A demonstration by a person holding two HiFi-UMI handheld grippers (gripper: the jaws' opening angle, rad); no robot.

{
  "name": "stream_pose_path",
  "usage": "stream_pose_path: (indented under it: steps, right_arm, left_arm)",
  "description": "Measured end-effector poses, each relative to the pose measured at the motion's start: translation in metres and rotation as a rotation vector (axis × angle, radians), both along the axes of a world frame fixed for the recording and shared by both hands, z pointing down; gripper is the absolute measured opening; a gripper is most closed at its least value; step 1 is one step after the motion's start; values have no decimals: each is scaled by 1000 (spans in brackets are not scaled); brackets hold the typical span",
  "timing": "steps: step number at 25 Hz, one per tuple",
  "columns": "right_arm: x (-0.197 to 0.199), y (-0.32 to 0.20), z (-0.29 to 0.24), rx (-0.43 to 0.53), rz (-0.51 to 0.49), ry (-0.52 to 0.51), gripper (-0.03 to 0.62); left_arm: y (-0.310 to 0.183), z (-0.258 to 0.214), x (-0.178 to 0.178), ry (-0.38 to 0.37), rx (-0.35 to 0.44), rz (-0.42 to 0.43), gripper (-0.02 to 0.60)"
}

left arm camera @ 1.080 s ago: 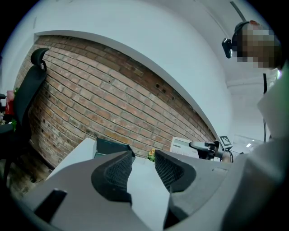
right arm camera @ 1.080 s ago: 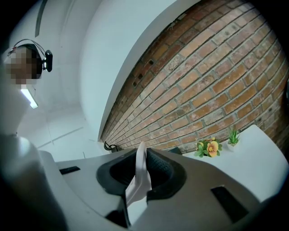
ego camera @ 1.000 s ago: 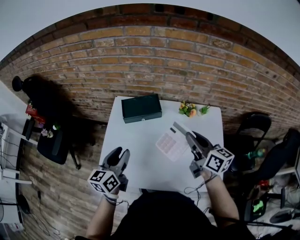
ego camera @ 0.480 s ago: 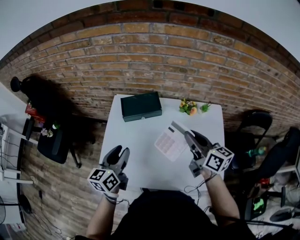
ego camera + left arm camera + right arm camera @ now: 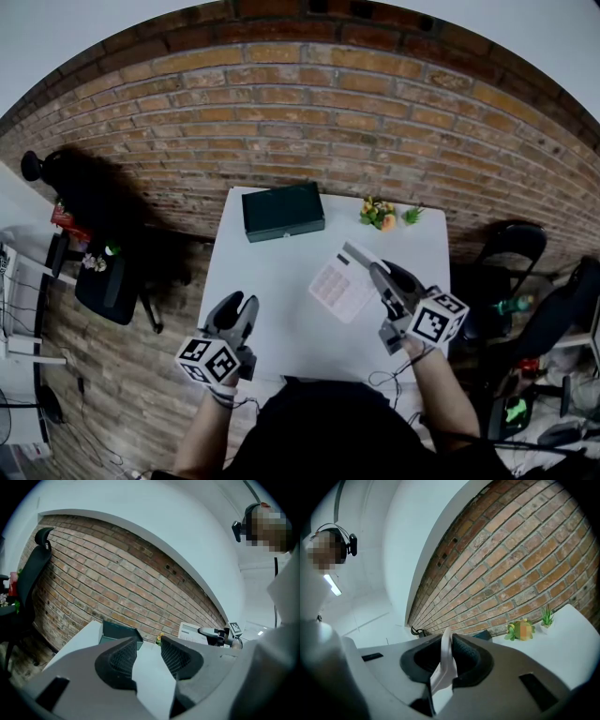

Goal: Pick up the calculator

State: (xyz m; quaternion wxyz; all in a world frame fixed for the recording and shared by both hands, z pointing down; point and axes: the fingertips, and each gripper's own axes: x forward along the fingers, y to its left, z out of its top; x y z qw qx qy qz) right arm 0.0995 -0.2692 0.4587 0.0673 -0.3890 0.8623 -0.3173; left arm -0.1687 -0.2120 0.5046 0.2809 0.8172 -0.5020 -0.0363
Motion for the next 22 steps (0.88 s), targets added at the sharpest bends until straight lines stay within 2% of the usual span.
stream_pose_path:
  steps: [22]
  right_arm:
    - [10, 6, 2, 0, -5, -29, 55]
  left_arm:
    - [7, -1, 11, -15, -8, -6, 156]
